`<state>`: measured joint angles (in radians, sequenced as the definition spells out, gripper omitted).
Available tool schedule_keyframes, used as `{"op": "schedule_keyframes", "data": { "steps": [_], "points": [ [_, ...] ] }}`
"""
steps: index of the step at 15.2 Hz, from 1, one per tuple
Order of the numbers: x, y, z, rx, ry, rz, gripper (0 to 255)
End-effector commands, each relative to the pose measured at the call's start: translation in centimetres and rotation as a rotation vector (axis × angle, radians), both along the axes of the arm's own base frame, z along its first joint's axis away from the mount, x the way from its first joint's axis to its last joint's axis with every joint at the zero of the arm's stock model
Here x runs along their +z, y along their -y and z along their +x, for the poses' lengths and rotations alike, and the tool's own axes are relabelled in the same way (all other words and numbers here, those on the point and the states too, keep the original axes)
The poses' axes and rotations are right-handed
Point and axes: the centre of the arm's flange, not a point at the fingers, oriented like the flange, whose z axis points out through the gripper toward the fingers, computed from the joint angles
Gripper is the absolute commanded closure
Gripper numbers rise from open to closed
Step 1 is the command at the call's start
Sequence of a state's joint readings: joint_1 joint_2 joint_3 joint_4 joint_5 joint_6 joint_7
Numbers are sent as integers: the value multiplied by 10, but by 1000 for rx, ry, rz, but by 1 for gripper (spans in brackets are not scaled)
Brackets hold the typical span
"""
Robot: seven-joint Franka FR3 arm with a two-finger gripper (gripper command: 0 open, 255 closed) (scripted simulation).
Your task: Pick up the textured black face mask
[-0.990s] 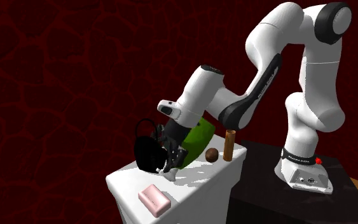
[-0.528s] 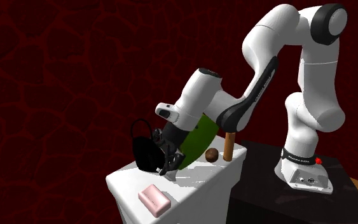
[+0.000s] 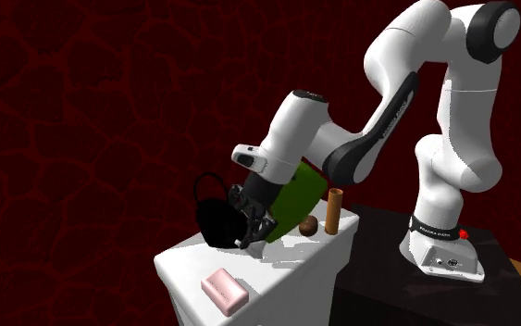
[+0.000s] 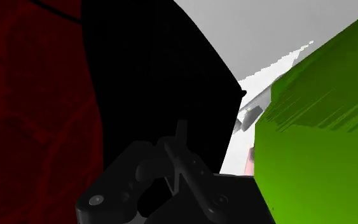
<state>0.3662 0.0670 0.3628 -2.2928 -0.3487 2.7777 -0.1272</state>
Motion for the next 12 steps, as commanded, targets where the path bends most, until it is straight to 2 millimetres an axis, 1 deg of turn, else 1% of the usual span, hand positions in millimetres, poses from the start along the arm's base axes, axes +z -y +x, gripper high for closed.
{"op": "schedule_keyframes", "data": {
  "steps": [1,10,12],
  "points": [
    [6,6,1,-12,-16,-25,255],
    [54,6,1,-12,-16,-25,255],
    [55,6,1,-12,-16,-25,255]
  ]
}}
